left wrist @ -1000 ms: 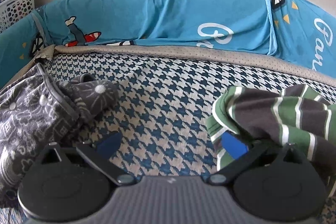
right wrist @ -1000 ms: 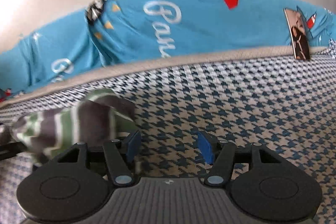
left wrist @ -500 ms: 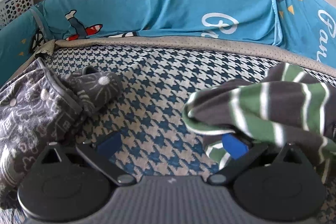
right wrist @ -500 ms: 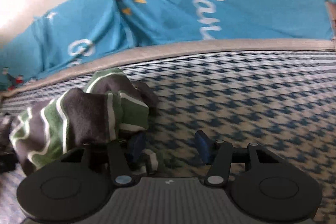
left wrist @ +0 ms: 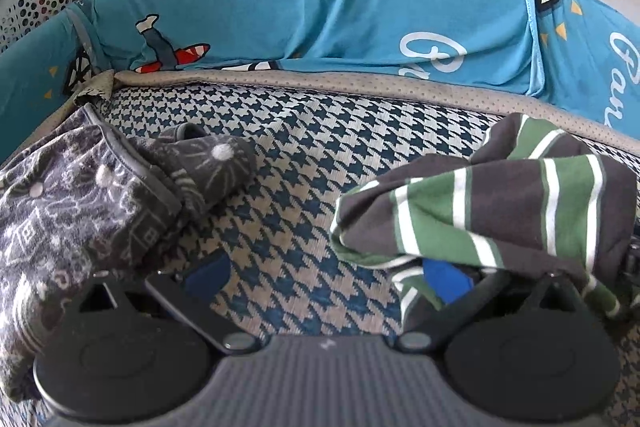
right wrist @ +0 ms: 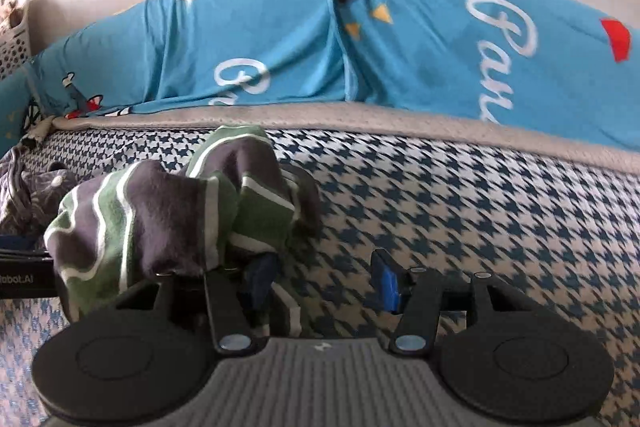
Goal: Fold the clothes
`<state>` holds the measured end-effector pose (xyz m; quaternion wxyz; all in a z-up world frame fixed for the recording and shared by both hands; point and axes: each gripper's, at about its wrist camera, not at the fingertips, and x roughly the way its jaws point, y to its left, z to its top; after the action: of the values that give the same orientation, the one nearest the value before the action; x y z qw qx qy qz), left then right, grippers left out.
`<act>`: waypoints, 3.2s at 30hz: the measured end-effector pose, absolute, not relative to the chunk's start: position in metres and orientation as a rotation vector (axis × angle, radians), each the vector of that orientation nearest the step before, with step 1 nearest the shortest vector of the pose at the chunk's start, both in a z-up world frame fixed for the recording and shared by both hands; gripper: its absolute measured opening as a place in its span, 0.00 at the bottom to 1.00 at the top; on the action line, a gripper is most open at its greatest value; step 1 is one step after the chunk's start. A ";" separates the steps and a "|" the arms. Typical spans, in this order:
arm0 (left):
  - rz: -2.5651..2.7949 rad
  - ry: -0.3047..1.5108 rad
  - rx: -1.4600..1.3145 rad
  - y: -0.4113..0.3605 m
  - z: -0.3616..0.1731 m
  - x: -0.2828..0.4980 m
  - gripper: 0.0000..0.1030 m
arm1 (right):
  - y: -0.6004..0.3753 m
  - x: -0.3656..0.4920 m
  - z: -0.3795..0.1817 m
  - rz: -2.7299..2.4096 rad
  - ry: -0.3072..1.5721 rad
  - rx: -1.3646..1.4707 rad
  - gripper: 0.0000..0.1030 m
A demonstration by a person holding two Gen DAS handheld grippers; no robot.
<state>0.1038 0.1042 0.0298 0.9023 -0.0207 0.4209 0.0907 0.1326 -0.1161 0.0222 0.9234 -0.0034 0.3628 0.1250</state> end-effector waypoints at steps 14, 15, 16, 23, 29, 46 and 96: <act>0.114 0.817 -0.015 0.098 0.044 0.074 1.00 | -0.147 0.078 0.005 0.356 0.770 -0.126 0.57; 0.106 0.821 -0.013 0.096 0.043 0.071 1.00 | -0.149 0.072 0.004 0.368 0.773 -0.137 0.57; 0.094 0.828 -0.014 0.093 0.042 0.068 1.00 | -0.150 0.068 0.002 0.381 0.779 -0.143 0.57; 0.064 0.844 0.030 0.075 0.032 0.057 1.00 | -0.150 0.050 -0.006 0.435 0.805 -0.161 0.58; 0.093 0.849 0.004 0.076 0.019 0.050 1.00 | -0.144 0.054 -0.008 0.434 0.791 -0.164 0.59; 0.218 0.726 -0.051 0.075 -0.028 0.050 1.00 | -0.122 0.040 -0.035 0.283 0.622 -0.250 0.81; 0.213 0.659 -0.075 0.076 -0.037 0.040 1.00 | -0.135 0.046 -0.039 0.279 0.650 -0.173 0.94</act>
<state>0.0400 0.0762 -0.0373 0.9399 -0.0365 0.3231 0.1043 0.0462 -0.1348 -0.0392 0.9345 -0.0845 0.3177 0.1366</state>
